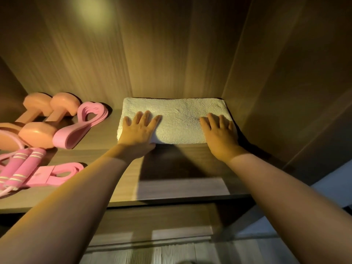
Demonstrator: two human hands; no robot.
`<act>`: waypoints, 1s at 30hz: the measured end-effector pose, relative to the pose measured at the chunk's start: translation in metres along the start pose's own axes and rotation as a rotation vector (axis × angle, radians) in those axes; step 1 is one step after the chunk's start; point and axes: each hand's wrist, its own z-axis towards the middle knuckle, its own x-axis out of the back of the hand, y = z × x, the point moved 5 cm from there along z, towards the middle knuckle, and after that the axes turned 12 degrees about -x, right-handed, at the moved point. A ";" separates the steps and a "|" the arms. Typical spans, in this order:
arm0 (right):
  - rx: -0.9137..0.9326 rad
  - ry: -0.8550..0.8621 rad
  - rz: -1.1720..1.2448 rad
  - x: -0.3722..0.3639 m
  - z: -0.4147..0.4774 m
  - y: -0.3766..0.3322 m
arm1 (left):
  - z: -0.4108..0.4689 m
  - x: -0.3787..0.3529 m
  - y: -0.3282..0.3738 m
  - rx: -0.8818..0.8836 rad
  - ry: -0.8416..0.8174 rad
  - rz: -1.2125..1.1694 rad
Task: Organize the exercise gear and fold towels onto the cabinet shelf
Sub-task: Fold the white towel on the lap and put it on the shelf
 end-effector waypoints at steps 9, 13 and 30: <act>-0.016 -0.001 -0.012 -0.011 0.026 -0.003 | 0.022 -0.008 -0.015 -0.005 -0.010 -0.006; 0.014 -0.050 0.056 -0.003 0.035 -0.001 | 0.021 -0.002 -0.012 -0.041 0.004 0.011; -0.007 -0.082 0.170 -0.014 0.060 -0.002 | 0.045 -0.013 -0.009 -0.087 0.059 0.053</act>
